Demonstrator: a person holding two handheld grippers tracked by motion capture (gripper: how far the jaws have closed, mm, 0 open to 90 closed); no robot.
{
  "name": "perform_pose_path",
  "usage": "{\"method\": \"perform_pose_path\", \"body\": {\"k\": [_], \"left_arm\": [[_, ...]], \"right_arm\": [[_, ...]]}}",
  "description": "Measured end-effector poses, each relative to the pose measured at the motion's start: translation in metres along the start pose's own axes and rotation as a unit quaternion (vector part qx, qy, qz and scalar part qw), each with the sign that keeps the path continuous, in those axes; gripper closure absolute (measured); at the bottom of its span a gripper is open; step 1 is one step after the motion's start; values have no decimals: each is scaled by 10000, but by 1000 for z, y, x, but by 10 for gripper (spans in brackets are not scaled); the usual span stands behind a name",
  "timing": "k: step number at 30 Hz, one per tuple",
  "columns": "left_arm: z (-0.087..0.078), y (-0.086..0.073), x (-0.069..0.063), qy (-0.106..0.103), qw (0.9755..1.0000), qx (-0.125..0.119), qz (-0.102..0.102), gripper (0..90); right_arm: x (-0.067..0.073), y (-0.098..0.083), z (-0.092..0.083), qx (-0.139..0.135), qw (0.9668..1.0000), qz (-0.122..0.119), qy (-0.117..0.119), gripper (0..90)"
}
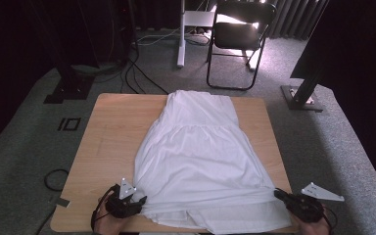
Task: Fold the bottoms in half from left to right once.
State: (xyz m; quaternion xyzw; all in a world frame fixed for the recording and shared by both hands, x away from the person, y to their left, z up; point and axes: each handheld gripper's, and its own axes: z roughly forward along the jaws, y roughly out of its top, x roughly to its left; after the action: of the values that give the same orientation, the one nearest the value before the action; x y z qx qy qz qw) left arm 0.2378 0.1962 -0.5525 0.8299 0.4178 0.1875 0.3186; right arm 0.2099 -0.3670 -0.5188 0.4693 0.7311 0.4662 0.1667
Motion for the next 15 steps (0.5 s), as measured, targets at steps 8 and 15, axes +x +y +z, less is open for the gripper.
{"method": "perform_pose_path", "body": {"k": [8,15], "left_arm": [[-14,3,5,-272,9981,-526,-150,392],[-22,39,33,277,9954,-909,-156,391]], "right_arm": [[0,-23,-5,438,9974,-87,564,532],[-1,4,-15,118,9966,-406,713,451]]}}
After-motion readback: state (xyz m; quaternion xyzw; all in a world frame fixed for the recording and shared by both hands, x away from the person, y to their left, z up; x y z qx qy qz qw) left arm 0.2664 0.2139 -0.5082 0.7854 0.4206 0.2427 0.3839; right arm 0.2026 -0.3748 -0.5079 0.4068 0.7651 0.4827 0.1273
